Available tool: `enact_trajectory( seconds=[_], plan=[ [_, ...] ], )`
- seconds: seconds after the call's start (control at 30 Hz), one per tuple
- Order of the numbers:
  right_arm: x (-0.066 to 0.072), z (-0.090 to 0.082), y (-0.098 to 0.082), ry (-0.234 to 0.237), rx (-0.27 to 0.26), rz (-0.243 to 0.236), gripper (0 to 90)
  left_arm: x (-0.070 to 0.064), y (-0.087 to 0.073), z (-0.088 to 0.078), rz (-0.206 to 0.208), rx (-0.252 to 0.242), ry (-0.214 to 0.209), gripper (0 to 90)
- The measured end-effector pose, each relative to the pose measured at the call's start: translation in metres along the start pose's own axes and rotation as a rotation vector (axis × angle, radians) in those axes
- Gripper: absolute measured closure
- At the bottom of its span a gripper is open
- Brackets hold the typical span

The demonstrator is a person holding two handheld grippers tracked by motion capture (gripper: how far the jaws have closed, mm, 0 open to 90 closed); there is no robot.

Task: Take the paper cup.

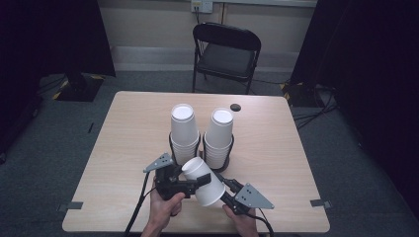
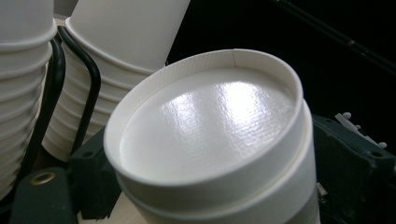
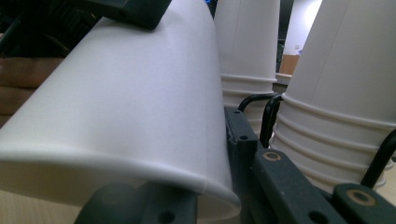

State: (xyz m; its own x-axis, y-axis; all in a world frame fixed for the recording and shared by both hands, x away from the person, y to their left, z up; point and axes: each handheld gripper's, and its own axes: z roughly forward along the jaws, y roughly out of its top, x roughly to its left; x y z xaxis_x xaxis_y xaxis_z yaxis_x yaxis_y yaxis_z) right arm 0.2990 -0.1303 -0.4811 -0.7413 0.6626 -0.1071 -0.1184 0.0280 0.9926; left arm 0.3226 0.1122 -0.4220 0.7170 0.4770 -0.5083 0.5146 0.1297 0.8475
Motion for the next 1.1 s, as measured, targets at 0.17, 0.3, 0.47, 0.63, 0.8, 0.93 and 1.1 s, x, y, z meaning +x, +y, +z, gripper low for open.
enact_trajectory(
  seconds=[0.17,0.3,0.47,0.63,0.8,0.93,1.1],
  plan=[
    [-0.001,-0.002,0.002,-0.005,-0.025,-0.001,85.2,0.002,0.001,-0.003,0.005,0.002,0.005,9.0],
    [-0.001,-0.002,0.002,-0.009,-0.027,0.0,85.2,0.001,0.0,-0.004,0.013,0.0,0.001,8.3],
    [-0.002,-0.003,0.002,-0.005,-0.029,0.015,84.8,0.0,-0.001,-0.007,0.039,0.006,-0.007,7.4],
    [-0.003,-0.004,0.002,-0.012,-0.029,0.027,86.0,0.0,-0.002,-0.013,0.057,-0.009,0.017,6.1],
    [-0.008,-0.007,0.003,-0.031,-0.028,0.024,86.0,0.002,-0.001,-0.016,0.066,-0.003,0.035,5.4],
    [-0.009,-0.008,0.004,-0.037,-0.015,0.035,86.0,0.002,-0.002,-0.017,0.082,-0.006,0.045,5.4],
    [-0.013,-0.01,0.006,-0.044,-0.006,0.059,86.1,0.004,-0.003,-0.021,0.116,-0.024,0.049,11.0]
  ],
)
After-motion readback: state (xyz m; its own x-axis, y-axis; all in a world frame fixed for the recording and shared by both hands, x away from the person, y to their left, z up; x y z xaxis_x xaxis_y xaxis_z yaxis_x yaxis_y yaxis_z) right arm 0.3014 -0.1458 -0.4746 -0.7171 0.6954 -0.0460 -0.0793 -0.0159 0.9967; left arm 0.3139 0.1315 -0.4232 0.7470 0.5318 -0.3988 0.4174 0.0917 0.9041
